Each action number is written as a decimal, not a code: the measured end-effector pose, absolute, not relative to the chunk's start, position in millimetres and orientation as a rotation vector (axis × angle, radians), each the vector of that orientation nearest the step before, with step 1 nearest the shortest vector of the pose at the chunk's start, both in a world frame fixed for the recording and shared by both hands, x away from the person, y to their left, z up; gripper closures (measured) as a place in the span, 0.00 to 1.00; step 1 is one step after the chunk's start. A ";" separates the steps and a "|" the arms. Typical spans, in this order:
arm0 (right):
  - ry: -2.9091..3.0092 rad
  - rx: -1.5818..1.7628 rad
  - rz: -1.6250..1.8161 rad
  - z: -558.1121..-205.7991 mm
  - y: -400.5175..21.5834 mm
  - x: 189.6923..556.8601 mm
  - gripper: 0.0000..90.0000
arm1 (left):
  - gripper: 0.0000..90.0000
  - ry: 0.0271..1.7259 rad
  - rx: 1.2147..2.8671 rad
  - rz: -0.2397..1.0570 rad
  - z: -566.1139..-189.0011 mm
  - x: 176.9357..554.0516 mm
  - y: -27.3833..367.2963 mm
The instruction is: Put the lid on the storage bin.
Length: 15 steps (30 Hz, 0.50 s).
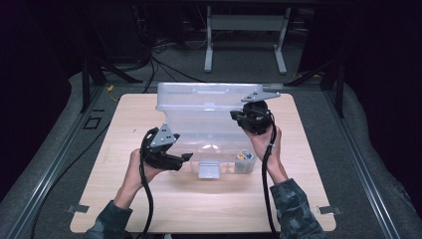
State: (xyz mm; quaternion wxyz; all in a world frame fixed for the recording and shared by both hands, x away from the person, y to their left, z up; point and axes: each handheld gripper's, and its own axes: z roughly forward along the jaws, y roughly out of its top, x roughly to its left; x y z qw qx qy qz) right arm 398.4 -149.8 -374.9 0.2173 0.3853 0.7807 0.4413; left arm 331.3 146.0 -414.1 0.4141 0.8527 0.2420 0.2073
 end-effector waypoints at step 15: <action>2.145 1.103 1.224 -387.2 -173.4 381.7 0.98 | 0.15 0.734 2.191 0.510 -436.8 307.3 196.4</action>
